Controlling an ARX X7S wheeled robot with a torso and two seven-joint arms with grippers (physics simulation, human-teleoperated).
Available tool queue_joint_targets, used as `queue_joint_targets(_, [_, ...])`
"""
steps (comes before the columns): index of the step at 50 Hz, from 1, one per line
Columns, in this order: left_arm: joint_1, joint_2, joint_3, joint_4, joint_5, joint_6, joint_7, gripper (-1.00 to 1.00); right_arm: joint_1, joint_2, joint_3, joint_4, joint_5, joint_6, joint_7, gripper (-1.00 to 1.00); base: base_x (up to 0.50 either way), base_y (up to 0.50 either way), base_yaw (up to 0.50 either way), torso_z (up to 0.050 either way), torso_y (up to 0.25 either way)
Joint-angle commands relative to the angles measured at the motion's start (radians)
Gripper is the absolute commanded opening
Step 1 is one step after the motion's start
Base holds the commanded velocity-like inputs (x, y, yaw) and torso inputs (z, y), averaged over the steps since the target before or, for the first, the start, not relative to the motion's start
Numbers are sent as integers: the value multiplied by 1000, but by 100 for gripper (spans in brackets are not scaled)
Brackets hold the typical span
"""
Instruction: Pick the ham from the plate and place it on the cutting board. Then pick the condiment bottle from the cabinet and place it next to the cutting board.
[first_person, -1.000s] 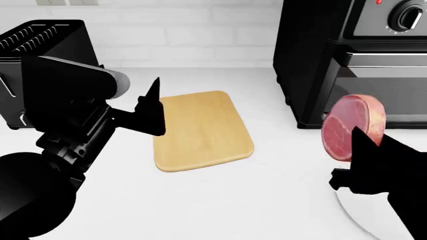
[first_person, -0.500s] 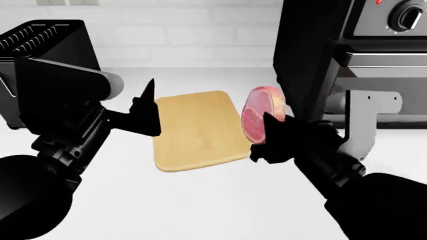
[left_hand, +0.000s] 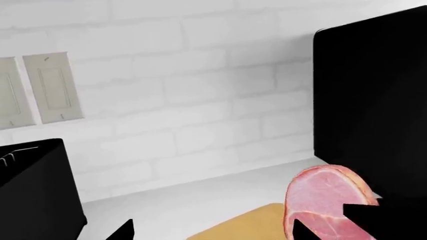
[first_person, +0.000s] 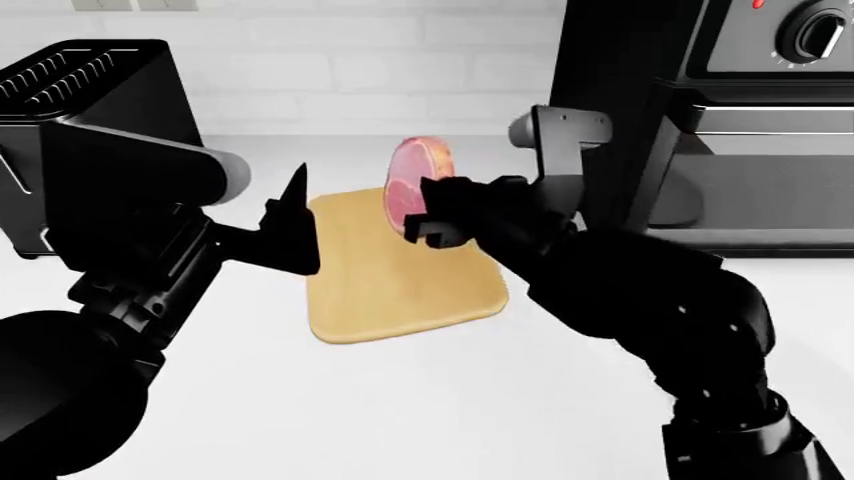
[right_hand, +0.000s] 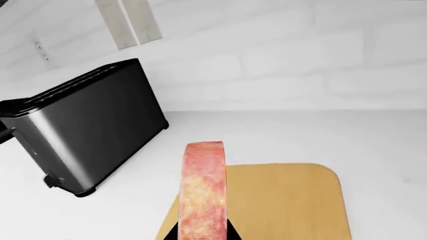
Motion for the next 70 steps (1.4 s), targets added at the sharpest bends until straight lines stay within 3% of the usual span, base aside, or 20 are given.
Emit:
queue_joint_targets(1, [11,-14,20,-12,15,27,7,100,105,-98,-103,257,-113,-71,-167,-100,0,0,0,0,0])
queue_joint_targets(29, [15,-26,29,-25,1,46,-3,100,138,-152,-116,362,-67,-33,-107,-100,0,0,0,0,0])
queue_joint_targets(59, [12,-32,28,-27,-31,54,-26,100,137,-129,-158,367,-47,20,-46,-100,0,0,0,0,0])
queue_joint_targets(60, [13,-33,28,-28,-31,56,-26,100,136,-127,-158,367,-46,22,-44,100,0,0,0,0,0])
queue_joint_targets(70, [21,-37,32,-29,-31,69,-28,100,130,-105,-162,364,-43,25,-24,100,0,0,0,0,0])
